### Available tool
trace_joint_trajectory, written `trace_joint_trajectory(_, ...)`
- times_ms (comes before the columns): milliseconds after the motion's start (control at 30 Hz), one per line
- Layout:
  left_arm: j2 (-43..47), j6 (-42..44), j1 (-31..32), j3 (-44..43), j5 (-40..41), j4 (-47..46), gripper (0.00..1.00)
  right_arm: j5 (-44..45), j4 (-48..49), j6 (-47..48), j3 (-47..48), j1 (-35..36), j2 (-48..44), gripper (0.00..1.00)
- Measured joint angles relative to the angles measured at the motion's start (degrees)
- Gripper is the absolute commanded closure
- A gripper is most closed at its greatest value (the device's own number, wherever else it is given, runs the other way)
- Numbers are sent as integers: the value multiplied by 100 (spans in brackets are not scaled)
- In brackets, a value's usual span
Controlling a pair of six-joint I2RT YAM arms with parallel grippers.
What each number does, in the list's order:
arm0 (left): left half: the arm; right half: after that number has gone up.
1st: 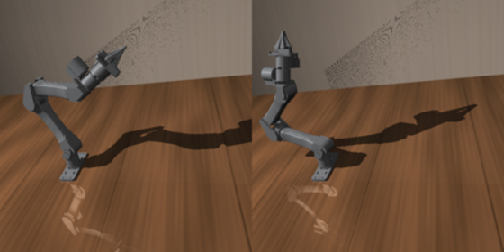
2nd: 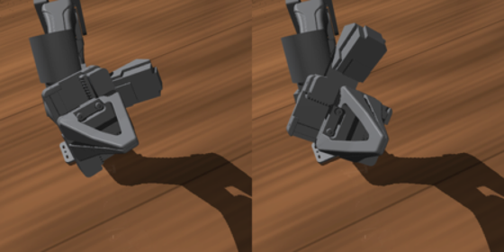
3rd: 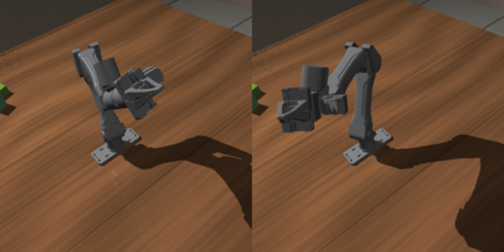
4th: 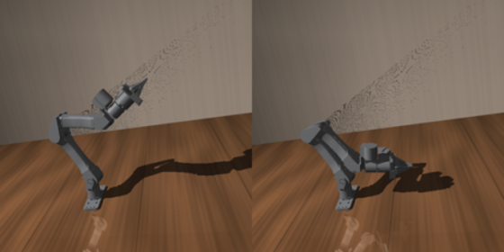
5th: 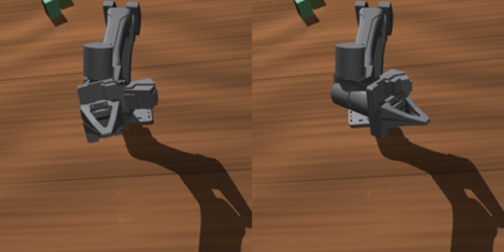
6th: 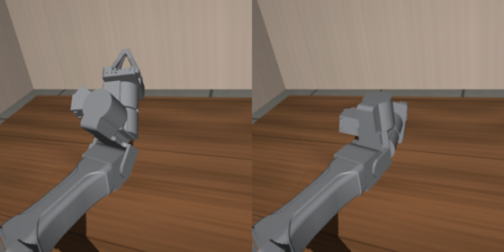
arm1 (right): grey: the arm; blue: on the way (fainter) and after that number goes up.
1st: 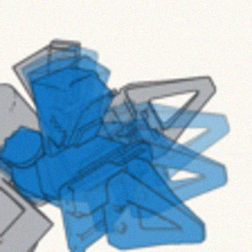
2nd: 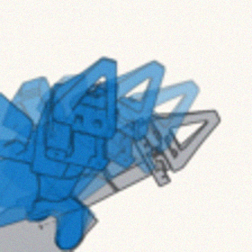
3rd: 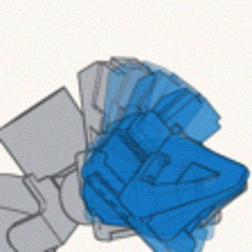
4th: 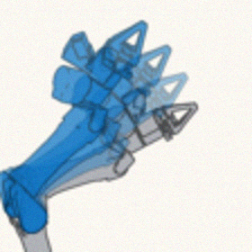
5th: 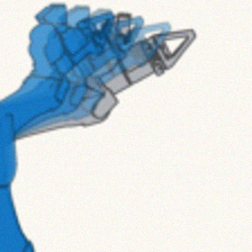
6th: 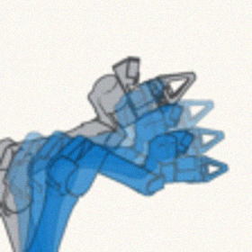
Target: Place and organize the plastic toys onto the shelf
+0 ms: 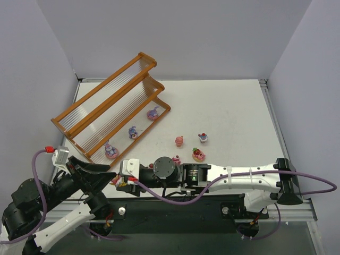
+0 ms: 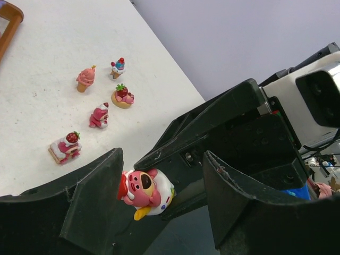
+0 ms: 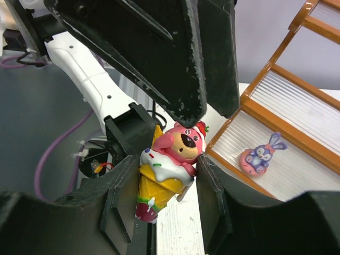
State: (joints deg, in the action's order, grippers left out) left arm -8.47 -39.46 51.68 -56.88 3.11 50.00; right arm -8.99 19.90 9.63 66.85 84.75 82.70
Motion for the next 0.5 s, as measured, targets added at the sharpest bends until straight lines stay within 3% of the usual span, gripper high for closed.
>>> trace_joint_trajectory(367, 103, -177, 0, 96, 321, 299, 29, 424, 105, 542, 0, 229, -127, 100)
trace_joint_trajectory(500, 118, -238, 2, 184, 323, 284, 37, 518, 212, 678, -2, 275, -157, 100)
